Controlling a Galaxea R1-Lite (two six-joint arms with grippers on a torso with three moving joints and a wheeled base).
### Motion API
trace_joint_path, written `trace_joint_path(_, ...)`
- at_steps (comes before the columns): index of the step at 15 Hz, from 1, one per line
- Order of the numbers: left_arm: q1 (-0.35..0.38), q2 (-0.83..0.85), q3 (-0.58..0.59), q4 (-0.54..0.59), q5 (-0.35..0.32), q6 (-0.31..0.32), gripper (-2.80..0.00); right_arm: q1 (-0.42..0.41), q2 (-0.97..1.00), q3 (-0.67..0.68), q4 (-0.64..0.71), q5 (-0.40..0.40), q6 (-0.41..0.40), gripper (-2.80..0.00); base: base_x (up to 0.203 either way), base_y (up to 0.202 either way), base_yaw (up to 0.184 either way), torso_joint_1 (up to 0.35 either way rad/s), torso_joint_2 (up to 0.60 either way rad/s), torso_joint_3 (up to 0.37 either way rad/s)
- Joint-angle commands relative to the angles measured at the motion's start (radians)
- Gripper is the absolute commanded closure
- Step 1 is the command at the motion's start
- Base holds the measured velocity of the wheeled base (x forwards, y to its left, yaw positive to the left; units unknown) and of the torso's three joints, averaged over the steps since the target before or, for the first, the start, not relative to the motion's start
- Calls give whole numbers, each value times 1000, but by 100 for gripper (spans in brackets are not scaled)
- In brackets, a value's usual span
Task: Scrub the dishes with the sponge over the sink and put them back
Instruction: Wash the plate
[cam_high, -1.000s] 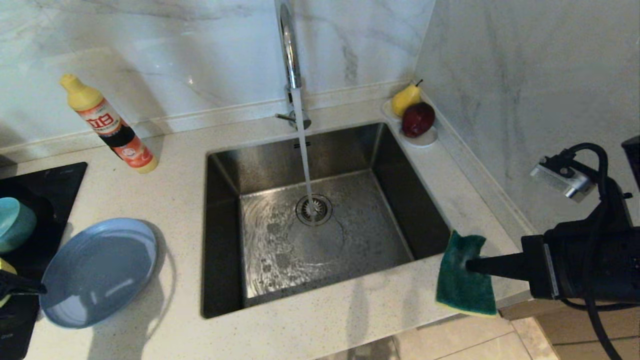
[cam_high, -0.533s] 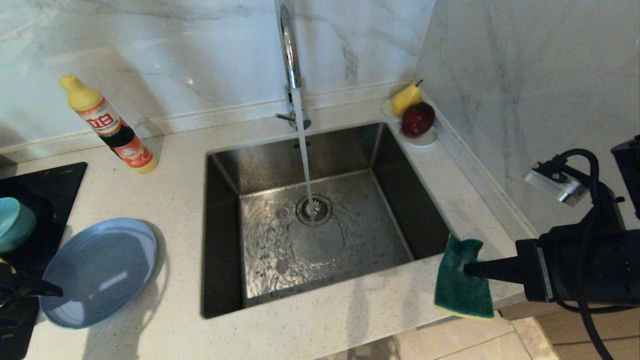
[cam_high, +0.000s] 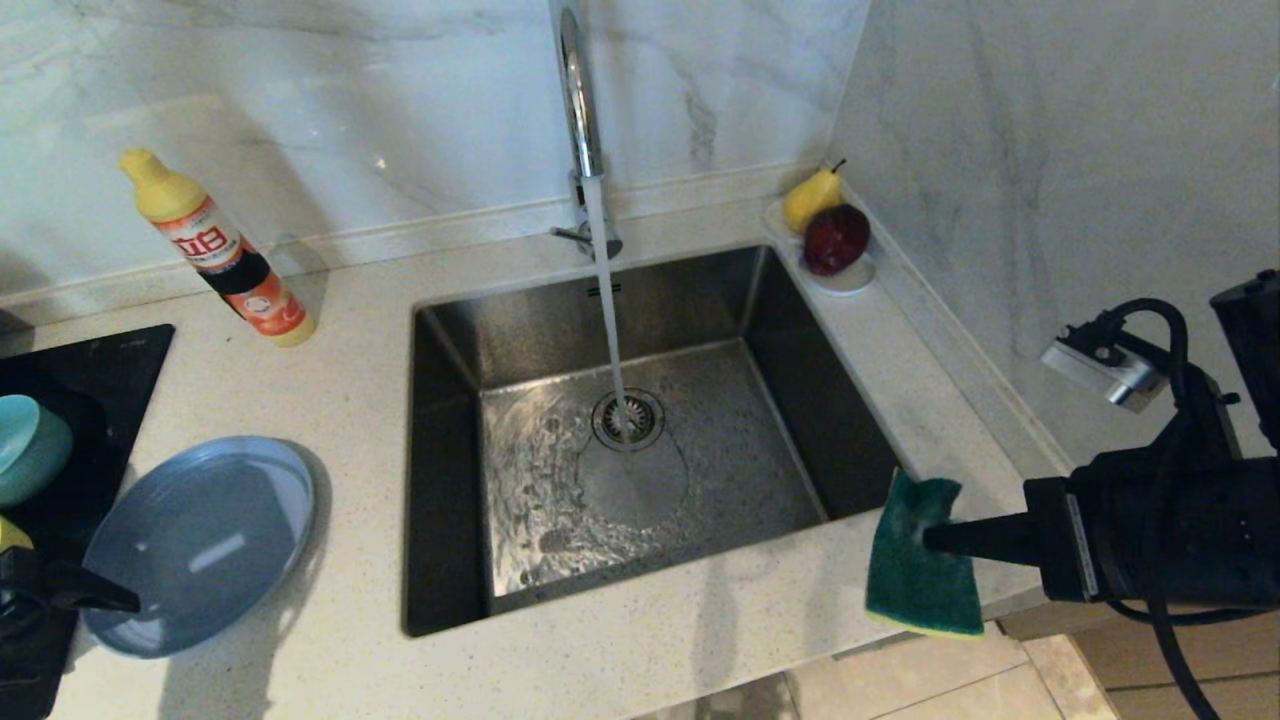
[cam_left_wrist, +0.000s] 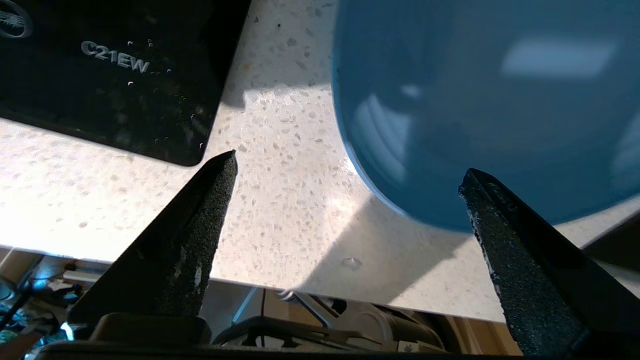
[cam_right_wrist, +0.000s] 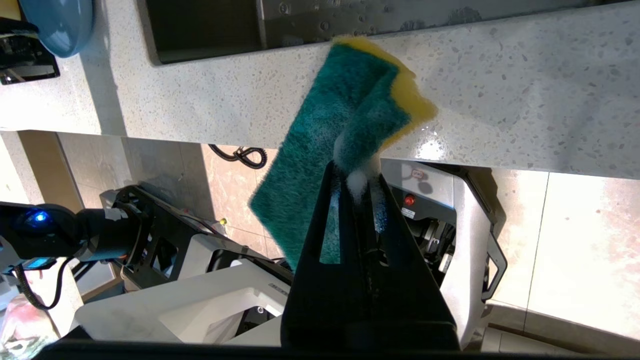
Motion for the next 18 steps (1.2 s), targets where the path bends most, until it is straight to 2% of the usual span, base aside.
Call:
trace_joint_path(1, -5, 29, 53, -70, -4, 0, -280, 1, 5, -9, 0, 1, 1, 0, 0, 0, 0, 0, 0, 0)
trace_joint_path(3, -16, 31, 103, -179, -4, -9, -280, 1, 6, -11, 0, 1, 1, 0, 0, 0, 0, 0, 0, 0)
trace_joint_path(5, -29, 31, 101, -188, -7, -21, -280, 1, 9, -4, 2, 1, 3, 0, 0, 0, 0, 0, 0, 0)
trace_joint_path(8, -32, 26, 79, -196, -27, -74, -280, 1, 1, 0, 2, 1, 3, 0, 0, 0, 0, 0, 0, 0)
trace_joint_path(14, -33, 31, 82, -196, -78, -79, -280, 1, 0, 5, 2, 3, 4, 0, 0, 0, 0, 0, 0, 0)
trace_joint_path(18, -50, 32, 87, -237, -80, -80, -280, -5, 5, 3, 0, 2, 3, 0, 0, 0, 0, 0, 0, 0)
